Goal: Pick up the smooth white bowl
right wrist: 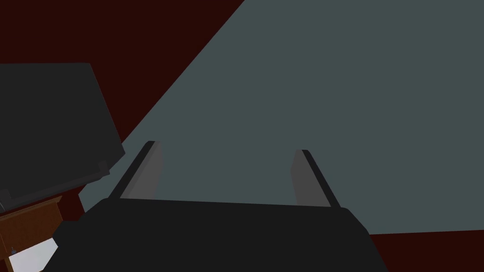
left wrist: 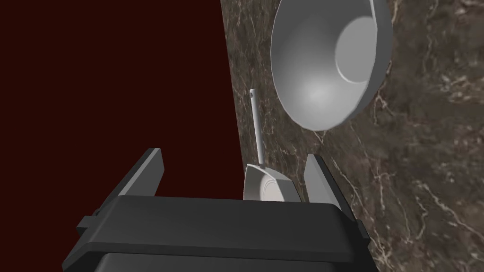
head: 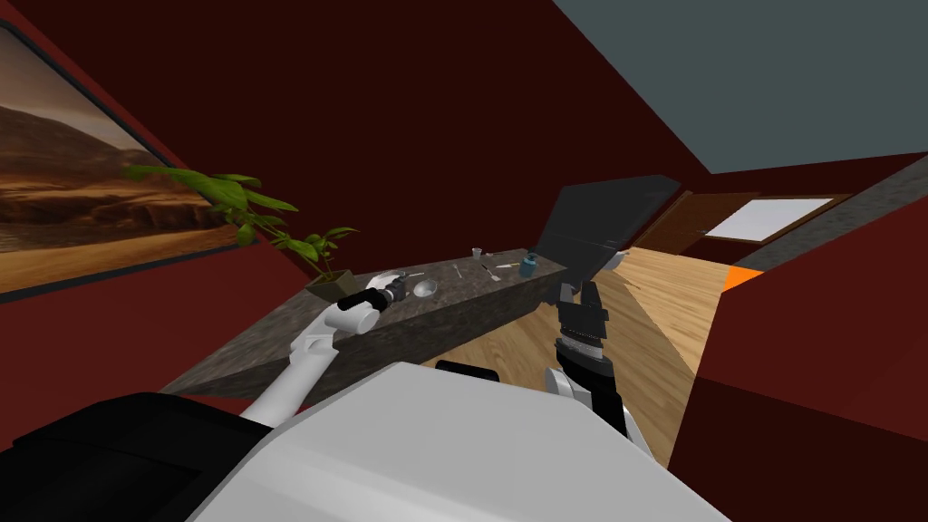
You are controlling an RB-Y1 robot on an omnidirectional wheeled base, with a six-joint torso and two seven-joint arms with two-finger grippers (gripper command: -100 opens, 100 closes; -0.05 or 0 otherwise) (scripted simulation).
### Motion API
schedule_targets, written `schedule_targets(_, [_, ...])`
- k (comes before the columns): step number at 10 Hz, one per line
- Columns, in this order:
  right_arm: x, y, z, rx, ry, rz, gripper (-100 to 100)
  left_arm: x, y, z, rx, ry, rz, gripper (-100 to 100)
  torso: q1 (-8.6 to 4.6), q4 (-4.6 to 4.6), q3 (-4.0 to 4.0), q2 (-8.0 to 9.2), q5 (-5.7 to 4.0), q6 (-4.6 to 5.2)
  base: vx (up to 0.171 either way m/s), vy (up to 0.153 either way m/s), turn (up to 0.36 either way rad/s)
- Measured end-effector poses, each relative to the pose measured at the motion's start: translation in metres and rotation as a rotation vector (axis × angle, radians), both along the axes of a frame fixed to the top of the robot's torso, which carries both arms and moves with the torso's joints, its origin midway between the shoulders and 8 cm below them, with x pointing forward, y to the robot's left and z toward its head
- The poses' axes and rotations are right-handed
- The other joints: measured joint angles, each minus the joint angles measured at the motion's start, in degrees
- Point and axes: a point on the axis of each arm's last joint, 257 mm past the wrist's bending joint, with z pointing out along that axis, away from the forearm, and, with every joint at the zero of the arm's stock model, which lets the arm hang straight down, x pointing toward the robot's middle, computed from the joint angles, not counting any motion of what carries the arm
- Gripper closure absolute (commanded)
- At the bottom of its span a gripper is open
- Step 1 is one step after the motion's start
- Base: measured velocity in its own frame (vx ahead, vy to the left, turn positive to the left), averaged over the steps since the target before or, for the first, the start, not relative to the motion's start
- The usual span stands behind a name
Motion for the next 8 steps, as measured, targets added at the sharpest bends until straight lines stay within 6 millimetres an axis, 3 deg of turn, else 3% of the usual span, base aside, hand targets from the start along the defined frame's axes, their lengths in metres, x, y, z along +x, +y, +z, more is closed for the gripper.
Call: schedule_targets(8, [0.0, 0.0, 0.0, 0.0, 0.0, 0.0, 0, -0.028, 0.022, -0.048, -0.033, 0.239, 0.041, -100, 0.12, 0.01, 0.02, 0.04, 0.02, 0.0, 0.049, -0.066, 0.023])
